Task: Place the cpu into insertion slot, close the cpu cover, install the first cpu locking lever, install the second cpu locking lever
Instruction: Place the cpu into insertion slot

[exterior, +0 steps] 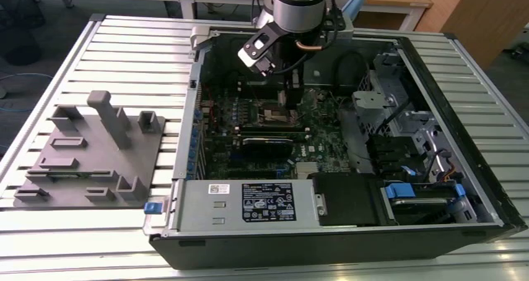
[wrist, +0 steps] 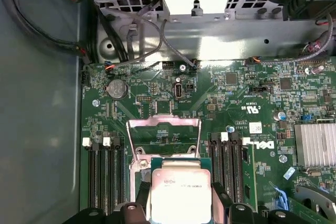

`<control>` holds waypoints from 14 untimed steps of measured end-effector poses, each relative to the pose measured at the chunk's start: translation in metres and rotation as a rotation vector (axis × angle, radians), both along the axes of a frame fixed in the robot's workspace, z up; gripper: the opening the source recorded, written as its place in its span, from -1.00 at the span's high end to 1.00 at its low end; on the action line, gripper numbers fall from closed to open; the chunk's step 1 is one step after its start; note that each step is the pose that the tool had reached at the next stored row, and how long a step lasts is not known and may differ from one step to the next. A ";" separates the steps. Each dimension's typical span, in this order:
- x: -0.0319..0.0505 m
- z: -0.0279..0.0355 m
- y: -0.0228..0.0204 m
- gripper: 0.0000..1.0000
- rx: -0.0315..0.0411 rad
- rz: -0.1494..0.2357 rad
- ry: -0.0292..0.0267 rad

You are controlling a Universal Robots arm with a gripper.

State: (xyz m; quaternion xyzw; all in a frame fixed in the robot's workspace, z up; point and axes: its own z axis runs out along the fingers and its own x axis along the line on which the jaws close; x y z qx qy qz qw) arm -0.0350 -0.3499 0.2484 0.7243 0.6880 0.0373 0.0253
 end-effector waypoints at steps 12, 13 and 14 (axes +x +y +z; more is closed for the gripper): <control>0.0000 -0.0005 0.0000 -0.07 0.0000 -0.056 0.0000; -0.0006 -0.0006 0.0000 -0.07 0.0001 -0.056 -0.0001; -0.0020 -0.0008 0.0000 -0.07 0.0004 -0.056 -0.0002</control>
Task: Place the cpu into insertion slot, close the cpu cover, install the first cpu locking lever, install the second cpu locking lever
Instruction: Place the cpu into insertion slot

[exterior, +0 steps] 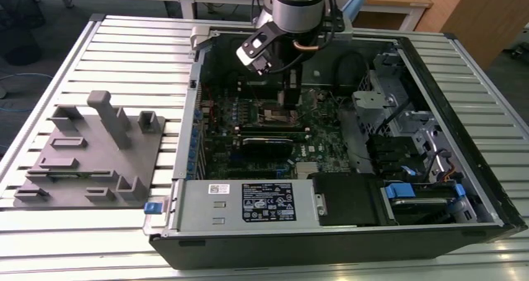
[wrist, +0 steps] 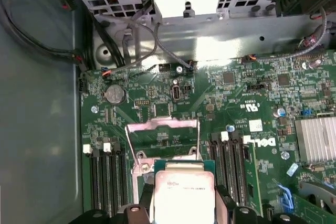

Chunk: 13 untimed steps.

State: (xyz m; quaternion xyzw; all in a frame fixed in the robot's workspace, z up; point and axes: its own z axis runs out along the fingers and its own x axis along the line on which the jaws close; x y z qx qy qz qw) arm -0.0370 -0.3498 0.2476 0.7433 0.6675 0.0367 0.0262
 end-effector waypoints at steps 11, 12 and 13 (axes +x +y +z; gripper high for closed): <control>-0.0121 -0.0079 0.0004 -0.07 0.0092 0.047 0.0001; -0.0128 -0.0085 0.0010 -0.07 0.0092 0.051 0.0001; -0.0132 -0.0092 0.0017 -0.07 0.0092 0.052 0.0002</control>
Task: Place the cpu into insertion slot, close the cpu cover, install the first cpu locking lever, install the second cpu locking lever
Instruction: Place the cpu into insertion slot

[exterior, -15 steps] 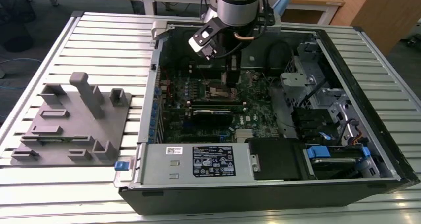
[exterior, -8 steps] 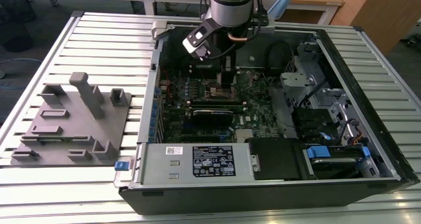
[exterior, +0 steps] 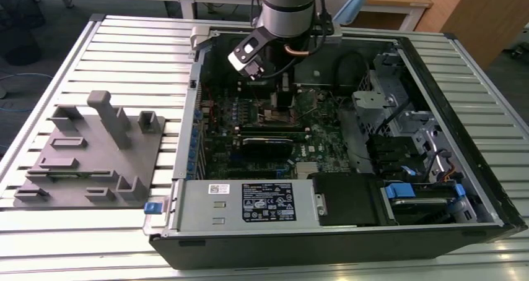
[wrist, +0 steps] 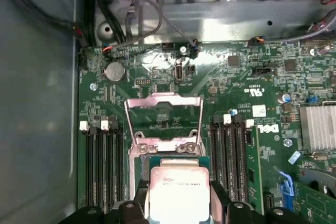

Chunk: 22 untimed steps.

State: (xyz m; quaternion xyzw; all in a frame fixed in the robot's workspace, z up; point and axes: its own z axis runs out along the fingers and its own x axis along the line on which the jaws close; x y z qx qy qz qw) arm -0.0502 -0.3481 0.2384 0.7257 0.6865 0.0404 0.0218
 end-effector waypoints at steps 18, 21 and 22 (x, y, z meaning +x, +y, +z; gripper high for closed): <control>-0.0053 -0.0163 0.0042 -0.07 0.0005 0.044 0.0000; -0.0053 -0.0168 0.0041 -0.07 0.0002 0.044 0.0002; -0.0054 -0.0169 0.0041 -0.07 0.0002 0.044 0.0002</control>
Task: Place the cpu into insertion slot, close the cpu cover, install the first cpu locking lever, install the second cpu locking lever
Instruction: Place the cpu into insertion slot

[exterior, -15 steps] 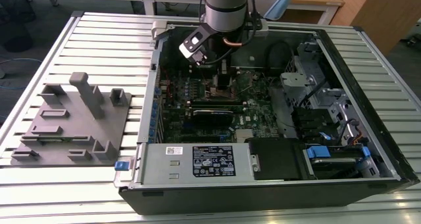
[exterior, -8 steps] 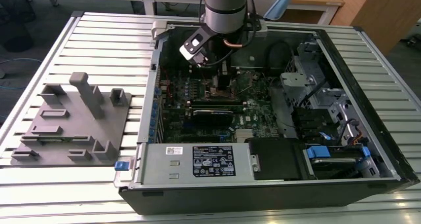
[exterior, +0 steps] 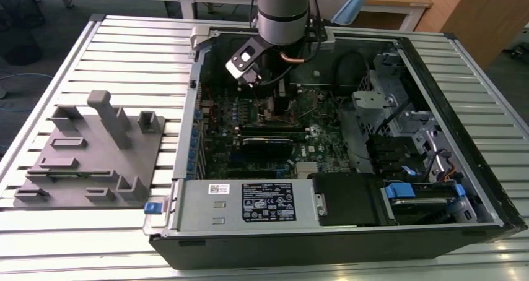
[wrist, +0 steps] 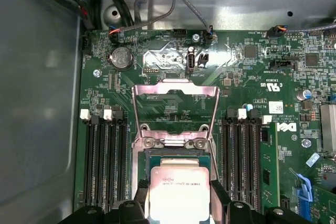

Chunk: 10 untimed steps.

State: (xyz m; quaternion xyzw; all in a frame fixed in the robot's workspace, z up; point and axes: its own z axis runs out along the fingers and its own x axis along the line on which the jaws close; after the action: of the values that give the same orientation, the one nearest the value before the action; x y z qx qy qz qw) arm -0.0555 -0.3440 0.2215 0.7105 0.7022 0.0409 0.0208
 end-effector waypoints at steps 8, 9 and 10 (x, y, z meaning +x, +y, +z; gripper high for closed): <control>-0.0001 -0.0070 0.0000 -0.07 0.0002 0.000 -0.0001; -0.0002 -0.0077 0.0000 -0.07 0.0002 0.000 -0.0002; -0.0004 -0.0085 0.0000 -0.07 0.0003 0.000 -0.0002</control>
State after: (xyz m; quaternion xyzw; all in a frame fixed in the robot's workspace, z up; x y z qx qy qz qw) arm -0.0559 -0.3440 0.2131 0.7105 0.7022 0.0411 0.0207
